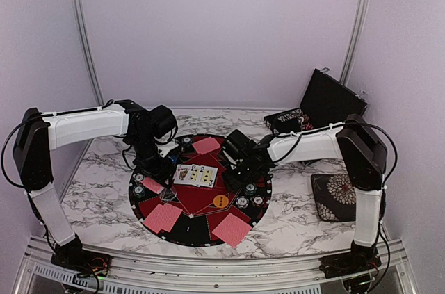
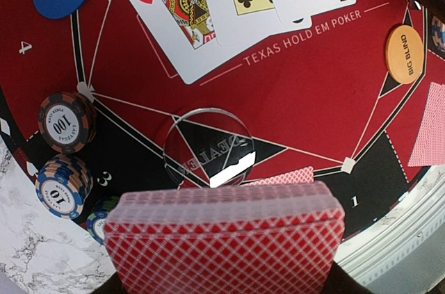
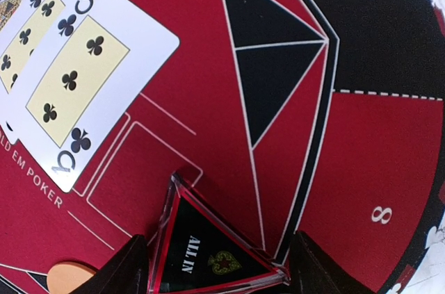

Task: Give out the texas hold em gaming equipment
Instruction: Pick up the all-in button from the big blind area.

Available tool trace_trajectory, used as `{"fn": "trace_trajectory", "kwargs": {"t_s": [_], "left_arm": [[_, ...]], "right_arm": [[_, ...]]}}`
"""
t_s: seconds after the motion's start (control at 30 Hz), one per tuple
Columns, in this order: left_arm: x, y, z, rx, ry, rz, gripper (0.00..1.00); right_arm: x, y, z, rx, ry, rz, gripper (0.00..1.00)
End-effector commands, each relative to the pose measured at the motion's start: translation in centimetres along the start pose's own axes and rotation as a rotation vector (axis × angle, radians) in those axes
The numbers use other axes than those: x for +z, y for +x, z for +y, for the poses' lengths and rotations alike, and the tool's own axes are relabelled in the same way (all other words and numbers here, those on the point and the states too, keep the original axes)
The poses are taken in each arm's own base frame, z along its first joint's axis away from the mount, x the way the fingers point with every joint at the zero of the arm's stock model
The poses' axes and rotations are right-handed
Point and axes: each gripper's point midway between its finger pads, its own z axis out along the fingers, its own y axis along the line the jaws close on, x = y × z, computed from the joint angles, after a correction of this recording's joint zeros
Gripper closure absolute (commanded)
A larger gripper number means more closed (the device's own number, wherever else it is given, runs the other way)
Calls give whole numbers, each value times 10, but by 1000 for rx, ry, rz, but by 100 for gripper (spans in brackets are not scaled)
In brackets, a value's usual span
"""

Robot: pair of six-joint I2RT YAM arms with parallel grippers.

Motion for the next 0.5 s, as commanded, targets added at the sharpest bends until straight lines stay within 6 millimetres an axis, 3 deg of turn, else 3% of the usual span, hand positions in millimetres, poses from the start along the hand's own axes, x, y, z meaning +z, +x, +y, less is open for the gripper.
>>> {"fn": "trace_trajectory", "kwargs": {"t_s": [0.0,0.23,0.47], "left_arm": [[-8,-2,-3,7,4,-18,55],[-8,-2,-3,8,5,-18,54],[-7,-1,-3,6,4,-14,54]], "right_arm": [[0,-9,7,5,-12,-7,34],[-1,-14,8,2,-11,-11,35],[-8,-12,5,8,1,2,27]]}}
